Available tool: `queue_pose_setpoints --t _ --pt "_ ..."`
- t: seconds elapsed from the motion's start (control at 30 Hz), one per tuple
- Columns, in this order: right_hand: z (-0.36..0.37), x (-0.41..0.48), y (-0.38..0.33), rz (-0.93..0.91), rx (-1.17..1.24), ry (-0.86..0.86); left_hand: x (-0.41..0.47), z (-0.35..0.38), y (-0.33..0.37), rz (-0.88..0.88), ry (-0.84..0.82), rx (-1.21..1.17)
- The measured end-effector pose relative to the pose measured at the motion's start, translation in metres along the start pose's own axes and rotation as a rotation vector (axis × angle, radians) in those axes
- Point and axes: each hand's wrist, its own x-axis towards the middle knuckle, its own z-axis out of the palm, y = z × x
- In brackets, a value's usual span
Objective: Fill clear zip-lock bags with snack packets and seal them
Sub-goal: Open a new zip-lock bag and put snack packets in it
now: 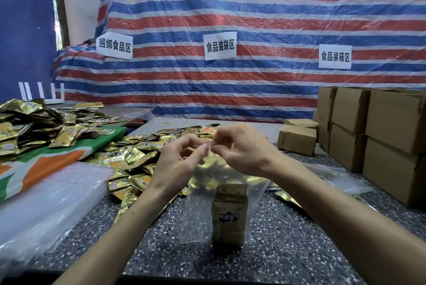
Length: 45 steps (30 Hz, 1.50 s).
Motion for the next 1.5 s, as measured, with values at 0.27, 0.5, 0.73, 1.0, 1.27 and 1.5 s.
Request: queue_pose_setpoints --t 0.27,0.5,0.73,1.0,1.27,1.5 --pt "-0.002 -0.004 0.006 -0.026 0.048 -0.016 0.002 0.005 -0.003 0.049 0.099 0.023" --pt "-0.007 -0.013 0.018 0.035 0.121 -0.017 0.002 0.013 -0.007 0.02 0.108 -0.03" --pt "-0.017 -0.021 0.028 0.073 0.155 -0.027 0.004 0.017 -0.005 0.017 0.123 -0.052" --pt "-0.026 -0.037 0.042 0.113 0.164 -0.031 0.003 0.009 -0.012 -0.016 0.143 -0.083" --pt "-0.037 -0.058 0.061 0.171 0.229 -0.05 0.003 0.0 -0.019 -0.014 0.185 -0.132" --pt "-0.041 -0.065 0.067 0.163 0.249 -0.059 0.006 0.005 -0.018 -0.023 0.191 -0.131"
